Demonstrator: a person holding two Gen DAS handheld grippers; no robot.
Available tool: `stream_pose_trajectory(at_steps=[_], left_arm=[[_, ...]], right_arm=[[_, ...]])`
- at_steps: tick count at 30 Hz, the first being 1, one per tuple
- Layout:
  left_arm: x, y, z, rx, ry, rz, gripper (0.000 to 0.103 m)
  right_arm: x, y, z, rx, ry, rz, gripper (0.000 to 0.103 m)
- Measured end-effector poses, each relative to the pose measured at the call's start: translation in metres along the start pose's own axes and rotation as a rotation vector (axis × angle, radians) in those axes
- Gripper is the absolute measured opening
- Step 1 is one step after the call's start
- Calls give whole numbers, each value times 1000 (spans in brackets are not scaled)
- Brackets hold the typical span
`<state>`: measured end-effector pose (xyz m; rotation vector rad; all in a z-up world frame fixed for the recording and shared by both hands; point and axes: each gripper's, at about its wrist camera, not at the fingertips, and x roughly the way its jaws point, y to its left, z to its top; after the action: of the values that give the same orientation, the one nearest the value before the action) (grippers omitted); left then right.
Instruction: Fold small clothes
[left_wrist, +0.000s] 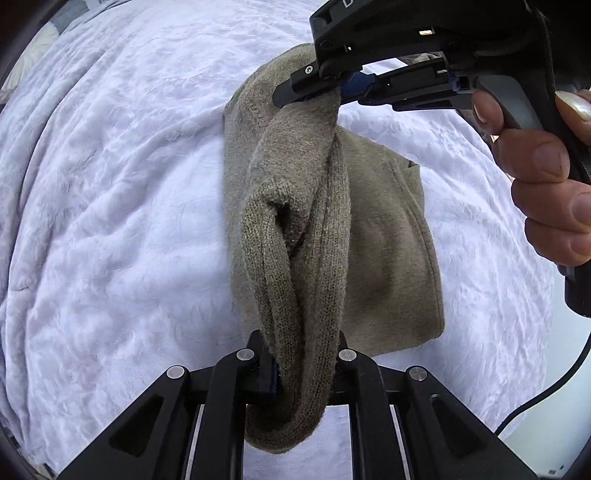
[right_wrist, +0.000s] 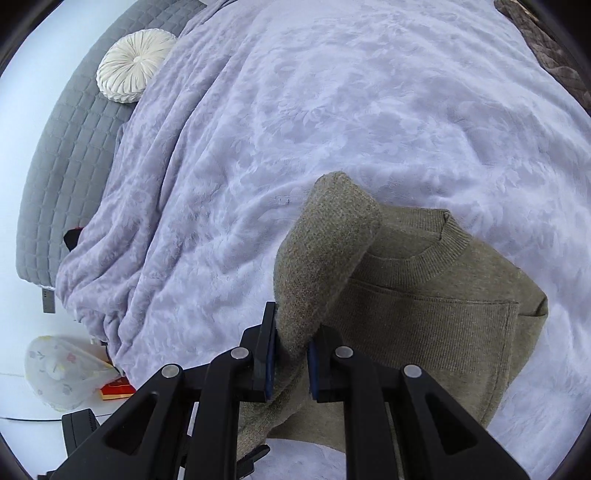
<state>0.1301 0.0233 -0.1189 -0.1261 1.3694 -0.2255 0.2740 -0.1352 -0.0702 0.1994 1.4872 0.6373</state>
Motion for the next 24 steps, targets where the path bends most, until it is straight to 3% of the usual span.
stream_pose_trajectory(at_steps=[11, 18, 24], left_arm=[[12, -75, 11, 114, 14, 69, 14], [46, -127, 8, 211, 59, 104, 14], [86, -152, 8, 234, 99, 122, 14]], right_arm=[[-36, -66, -14, 3, -56, 61, 15], [-45, -97, -29, -48, -85, 82, 15], [-39, -143, -40, -39, -83, 40, 14]])
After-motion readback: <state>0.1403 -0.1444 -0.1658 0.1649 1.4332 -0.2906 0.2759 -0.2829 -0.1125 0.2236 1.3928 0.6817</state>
